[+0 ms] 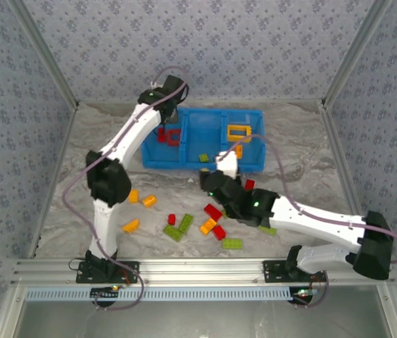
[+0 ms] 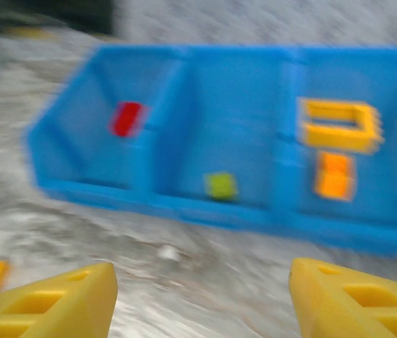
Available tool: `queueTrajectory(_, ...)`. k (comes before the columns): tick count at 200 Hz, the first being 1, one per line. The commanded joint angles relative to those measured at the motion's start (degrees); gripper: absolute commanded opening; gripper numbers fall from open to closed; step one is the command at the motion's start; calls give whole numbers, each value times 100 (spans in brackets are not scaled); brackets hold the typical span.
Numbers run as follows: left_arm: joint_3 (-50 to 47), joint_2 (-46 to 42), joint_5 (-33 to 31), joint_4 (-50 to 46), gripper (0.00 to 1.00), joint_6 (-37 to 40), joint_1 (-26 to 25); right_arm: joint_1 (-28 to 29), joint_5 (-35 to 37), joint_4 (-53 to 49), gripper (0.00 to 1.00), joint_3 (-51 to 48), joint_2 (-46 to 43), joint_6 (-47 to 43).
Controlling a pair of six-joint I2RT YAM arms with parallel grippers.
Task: Sort the legos into containers by color
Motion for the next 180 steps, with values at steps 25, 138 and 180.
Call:
queueTrajectory(25, -2350, -2673, 715, 1068, 72, 93, -996, -559, -649, -2993, 66, -486, -810, 2475)
queueTrajectory(138, -6334, -4973, 935, 3024, 73, 11, -4771, -1491, -2399, -4025, 67, -939, -445, 6302)
queueTrajectory(180, -6143, -4447, 828, 2999, 72, -41, -5258, -2056, -3422, -3812, 69, -1316, -429, 7248)
